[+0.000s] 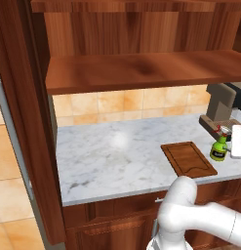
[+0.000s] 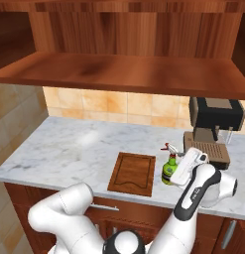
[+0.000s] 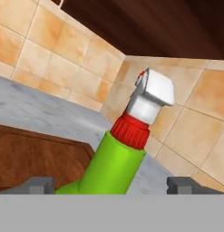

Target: Grab the spray bottle from the cabinet, then place it next to the cutting board for sanitizing. Then grab the dish brush from the countertop next to the sink and place it next to the cutting board.

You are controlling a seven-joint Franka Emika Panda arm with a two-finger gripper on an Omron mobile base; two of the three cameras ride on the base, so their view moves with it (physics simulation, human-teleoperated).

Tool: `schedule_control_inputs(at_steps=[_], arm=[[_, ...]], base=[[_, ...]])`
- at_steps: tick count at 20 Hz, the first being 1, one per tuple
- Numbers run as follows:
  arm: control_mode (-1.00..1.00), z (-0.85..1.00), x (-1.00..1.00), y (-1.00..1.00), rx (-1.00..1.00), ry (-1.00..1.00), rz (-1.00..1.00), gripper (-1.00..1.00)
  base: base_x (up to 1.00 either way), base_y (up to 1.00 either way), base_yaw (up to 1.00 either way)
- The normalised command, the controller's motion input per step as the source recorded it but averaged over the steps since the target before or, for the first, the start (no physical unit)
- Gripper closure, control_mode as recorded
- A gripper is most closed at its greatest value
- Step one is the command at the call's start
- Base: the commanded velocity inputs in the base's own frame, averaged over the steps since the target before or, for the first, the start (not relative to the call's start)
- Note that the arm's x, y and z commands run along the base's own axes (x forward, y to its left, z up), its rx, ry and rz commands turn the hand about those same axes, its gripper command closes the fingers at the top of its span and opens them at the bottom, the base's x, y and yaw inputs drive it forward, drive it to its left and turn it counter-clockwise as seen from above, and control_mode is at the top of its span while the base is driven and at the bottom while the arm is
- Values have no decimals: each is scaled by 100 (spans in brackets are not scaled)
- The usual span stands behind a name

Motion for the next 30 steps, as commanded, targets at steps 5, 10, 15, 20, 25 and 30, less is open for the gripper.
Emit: schedule_control_inputs(at_steps=[5,10,15,20,25,30], arm=[[-100,-3,-5,-23,1,0,-13,-100],[-100,29,-73,-8,5,-3,-11,-100],[-100,29,-51,16,0,-2,-6,-100],[-100,55,-68,40,0,-4,-7,-100],[-100,81,-49,78,0,0,-9,-100],[-100,89,-26,83,0,11,-11,-100]], base=[[0,0,0],[0,0,0],[0,0,0],[0,0,0],[0,0,0],[0,0,0]])
